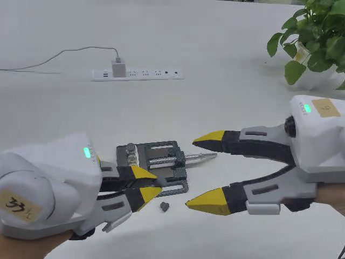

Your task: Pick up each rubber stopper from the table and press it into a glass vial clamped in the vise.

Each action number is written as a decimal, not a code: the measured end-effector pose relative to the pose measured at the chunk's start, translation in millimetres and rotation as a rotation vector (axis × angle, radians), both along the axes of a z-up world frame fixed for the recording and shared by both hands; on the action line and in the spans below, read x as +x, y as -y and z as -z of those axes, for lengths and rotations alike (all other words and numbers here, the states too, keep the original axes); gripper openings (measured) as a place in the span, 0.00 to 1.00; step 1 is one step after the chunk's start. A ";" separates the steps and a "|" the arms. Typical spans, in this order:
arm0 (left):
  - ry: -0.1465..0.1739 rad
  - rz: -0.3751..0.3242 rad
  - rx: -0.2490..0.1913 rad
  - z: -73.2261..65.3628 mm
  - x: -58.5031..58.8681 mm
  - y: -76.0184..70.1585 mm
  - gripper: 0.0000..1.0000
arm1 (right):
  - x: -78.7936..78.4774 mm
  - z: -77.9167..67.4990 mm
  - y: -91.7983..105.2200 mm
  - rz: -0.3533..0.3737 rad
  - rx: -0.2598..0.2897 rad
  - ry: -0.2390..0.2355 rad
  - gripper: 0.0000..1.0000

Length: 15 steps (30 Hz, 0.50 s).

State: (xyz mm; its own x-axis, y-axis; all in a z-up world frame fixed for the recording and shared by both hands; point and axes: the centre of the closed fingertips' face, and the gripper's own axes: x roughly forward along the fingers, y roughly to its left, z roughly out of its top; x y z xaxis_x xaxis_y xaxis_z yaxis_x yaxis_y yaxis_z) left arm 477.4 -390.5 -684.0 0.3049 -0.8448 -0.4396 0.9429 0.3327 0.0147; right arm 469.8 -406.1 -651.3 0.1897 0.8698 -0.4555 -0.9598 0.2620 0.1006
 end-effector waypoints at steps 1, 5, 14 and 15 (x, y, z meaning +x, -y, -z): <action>0.007 0.007 -0.003 -3.4 -1.1 0.5 0.04 | -0.8 -1.4 -2.1 -0.005 0.000 -0.003 0.53; 0.026 0.023 -0.005 -9.9 -3.5 2.3 0.04 | -3.5 -3.5 -5.2 -0.025 0.009 -0.004 0.40; 0.050 0.066 -0.010 -20.3 -11.4 8.3 0.04 | -9.0 -5.7 -8.1 -0.056 0.008 -0.016 0.22; 0.052 0.070 -0.009 -20.6 -12.1 8.6 0.04 | -9.2 -5.5 -8.0 -0.058 0.007 -0.015 0.21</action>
State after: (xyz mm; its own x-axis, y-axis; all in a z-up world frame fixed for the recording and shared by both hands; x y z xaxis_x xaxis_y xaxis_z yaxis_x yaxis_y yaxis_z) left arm 465.3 -399.1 -663.3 0.2673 -0.8686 -0.4172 0.9619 0.2665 0.0615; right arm 460.6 -398.1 -645.8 0.1321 0.8821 -0.4522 -0.9716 0.2055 0.1169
